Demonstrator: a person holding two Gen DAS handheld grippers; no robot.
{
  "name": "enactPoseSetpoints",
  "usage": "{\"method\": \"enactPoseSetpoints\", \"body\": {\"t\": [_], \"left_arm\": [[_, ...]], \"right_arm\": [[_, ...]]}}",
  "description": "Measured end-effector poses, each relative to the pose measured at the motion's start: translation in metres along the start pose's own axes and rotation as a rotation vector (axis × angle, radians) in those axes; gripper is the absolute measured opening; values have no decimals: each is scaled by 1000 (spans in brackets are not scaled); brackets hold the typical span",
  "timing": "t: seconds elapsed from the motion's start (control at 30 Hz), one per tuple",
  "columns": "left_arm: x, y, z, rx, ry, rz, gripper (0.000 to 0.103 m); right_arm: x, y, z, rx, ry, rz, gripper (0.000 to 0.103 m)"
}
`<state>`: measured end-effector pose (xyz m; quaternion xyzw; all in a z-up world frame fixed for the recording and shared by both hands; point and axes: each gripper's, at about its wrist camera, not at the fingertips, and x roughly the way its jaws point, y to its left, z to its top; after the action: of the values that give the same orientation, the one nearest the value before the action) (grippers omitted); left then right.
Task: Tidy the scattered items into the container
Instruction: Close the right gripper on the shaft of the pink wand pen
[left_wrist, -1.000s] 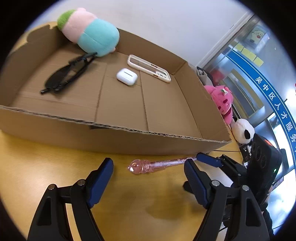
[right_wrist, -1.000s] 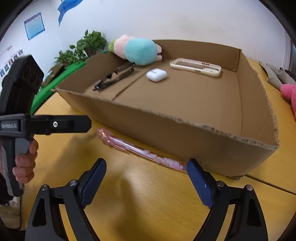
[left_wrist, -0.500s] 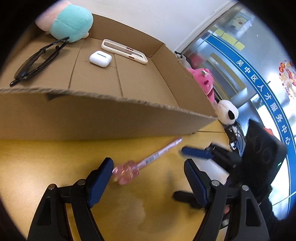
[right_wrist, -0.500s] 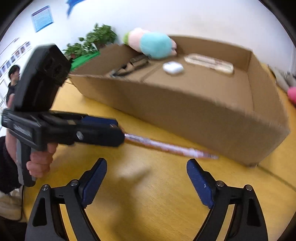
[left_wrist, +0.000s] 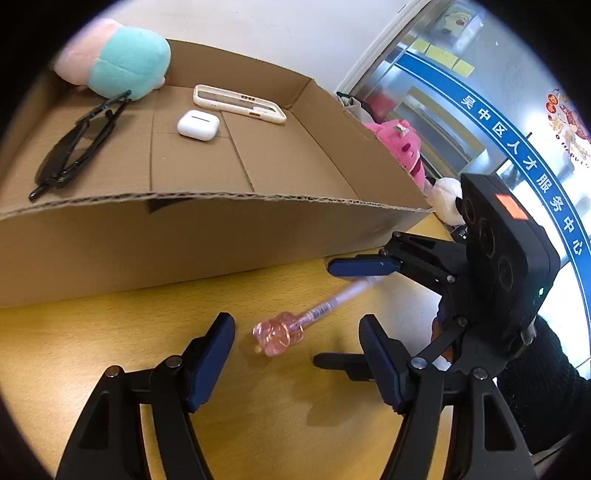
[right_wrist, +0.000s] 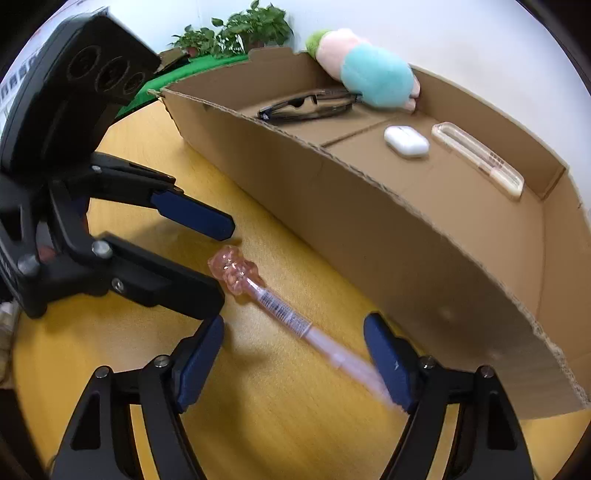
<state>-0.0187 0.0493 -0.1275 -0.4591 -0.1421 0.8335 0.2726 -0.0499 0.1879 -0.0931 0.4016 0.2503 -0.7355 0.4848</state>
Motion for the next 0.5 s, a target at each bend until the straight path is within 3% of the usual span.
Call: {"method": "enactPoseSetpoints", "body": {"t": [0.17,0.4,0.5], "left_arm": [[-9,2,-10,35,7,68,69],[-21,-7,-9,186,57,41,69],[-28,-13,-2,256,68,14,69]], "right_arm": [[-7,20,-8,61,13,28,69],[-17,50,-21,-8,27,62,45],[-20,44,-25,13,24,56,27]]}}
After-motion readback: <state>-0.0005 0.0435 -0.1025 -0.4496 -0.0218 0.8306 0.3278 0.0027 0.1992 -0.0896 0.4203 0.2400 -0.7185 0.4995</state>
